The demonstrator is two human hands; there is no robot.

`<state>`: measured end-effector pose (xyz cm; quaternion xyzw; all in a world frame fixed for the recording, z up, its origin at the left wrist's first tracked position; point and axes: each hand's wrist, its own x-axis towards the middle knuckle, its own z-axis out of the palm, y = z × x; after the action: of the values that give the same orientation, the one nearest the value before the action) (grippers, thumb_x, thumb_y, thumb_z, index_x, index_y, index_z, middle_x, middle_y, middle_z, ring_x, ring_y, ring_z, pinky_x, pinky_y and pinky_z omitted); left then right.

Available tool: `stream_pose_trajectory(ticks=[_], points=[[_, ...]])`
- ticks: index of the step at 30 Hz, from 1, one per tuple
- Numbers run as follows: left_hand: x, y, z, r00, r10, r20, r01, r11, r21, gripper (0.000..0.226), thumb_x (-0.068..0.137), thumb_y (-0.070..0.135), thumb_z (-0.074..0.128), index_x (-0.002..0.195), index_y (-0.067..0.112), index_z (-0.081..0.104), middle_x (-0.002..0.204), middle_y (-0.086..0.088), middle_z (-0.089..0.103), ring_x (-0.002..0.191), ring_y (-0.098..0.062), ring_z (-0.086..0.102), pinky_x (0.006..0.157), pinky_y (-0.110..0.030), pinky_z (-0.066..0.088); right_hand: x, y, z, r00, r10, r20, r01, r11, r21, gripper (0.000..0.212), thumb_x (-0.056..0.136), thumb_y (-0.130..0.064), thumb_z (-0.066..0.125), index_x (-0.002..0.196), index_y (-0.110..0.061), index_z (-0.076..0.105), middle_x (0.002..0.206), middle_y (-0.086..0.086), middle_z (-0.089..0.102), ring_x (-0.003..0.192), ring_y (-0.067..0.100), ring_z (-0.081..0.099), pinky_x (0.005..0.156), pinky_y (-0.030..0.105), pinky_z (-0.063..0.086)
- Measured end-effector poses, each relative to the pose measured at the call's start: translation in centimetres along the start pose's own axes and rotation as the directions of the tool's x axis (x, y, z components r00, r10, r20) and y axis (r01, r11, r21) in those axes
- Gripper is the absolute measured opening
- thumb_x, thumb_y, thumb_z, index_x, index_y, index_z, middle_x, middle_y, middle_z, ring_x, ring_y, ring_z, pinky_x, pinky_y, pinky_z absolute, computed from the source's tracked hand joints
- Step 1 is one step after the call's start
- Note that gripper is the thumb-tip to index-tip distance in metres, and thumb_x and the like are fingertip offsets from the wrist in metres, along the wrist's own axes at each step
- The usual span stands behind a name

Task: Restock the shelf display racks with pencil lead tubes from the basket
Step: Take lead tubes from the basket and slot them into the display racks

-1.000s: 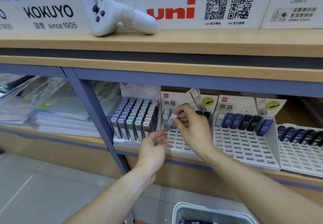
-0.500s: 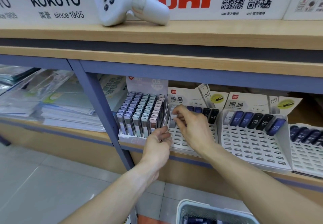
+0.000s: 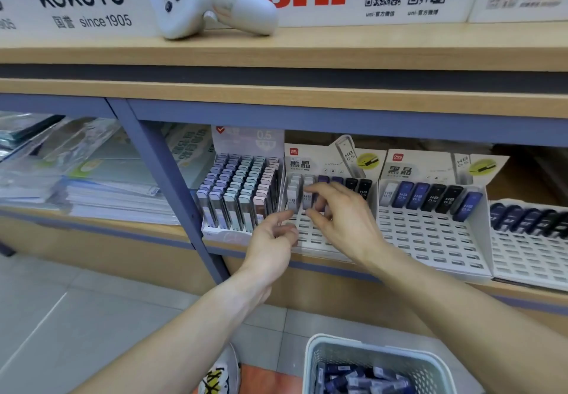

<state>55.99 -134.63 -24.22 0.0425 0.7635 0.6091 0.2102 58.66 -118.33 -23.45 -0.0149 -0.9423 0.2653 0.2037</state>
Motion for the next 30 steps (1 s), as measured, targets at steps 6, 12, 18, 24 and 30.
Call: stream_pose_trajectory(ticks=[6,12,18,24,30], points=[[-2.0,-1.4,1.6,0.988,0.054,0.143,-0.076,0.985,0.157,0.023,0.099,0.015,0.062,0.112,0.032,0.069,0.105,-0.001,0.072,0.1,-0.016,0.066,0.1,-0.034,0.051,-5.6,0.8,-3.3,0.955,0.117,0.272,-0.124,0.992,0.007,0.037,0.089,-0.044,0.072,0.122,-0.031,0.064,0.094,-0.013,0.067,0.076,0.002,0.064,0.077,0.031,0.055],[-6.1,-6.7,4.7,0.886,-0.02,0.464,-0.247,0.826,0.507,0.028,0.1,0.032,0.062,0.127,0.035,0.065,0.117,0.01,0.066,0.106,-0.006,0.061,0.096,-0.027,0.049,-15.2,3.8,-5.2,0.751,0.224,0.621,-0.185,0.974,-0.129,0.042,0.089,-0.041,0.073,0.126,-0.023,0.064,0.108,-0.007,0.072,0.091,0.004,0.064,0.084,0.02,0.05],[-9.7,-13.8,7.9,0.774,-0.205,0.599,-0.343,0.658,0.67,0.04,0.102,0.03,0.059,0.141,0.023,0.055,0.122,-0.009,0.066,0.1,-0.023,0.063,0.085,-0.03,0.049,-25.5,7.9,-4.0,0.539,0.394,0.745,-0.301,0.916,-0.266,0.041,0.093,-0.035,0.069,0.13,-0.019,0.061,0.122,-0.003,0.07,0.106,0.016,0.066,0.09,0.029,0.051],[-10.0,-19.9,12.5,0.75,-0.351,0.561,-0.273,0.609,0.745,0.051,0.101,0.033,0.06,0.149,0.025,0.046,0.137,-0.01,0.059,0.121,-0.028,0.057,0.093,-0.029,0.043,-30.3,12.3,0.8,0.416,0.503,0.757,-0.434,0.842,-0.321,0.045,0.093,-0.029,0.071,0.132,-0.013,0.058,0.129,0.007,0.066,0.115,0.025,0.063,0.092,0.03,0.05],[-9.8,-24.8,16.1,0.768,-0.459,0.446,-0.094,0.608,0.788,0.063,0.095,0.027,0.069,0.151,0.024,0.042,0.142,-0.007,0.058,0.126,-0.027,0.058,0.104,-0.033,0.046,-31.7,14.4,5.6,0.365,0.53,0.765,-0.377,0.836,-0.399,0.042,0.088,-0.02,0.071,0.127,-0.014,0.059,0.125,0.01,0.066,0.113,0.03,0.062,0.09,0.032,0.05]])
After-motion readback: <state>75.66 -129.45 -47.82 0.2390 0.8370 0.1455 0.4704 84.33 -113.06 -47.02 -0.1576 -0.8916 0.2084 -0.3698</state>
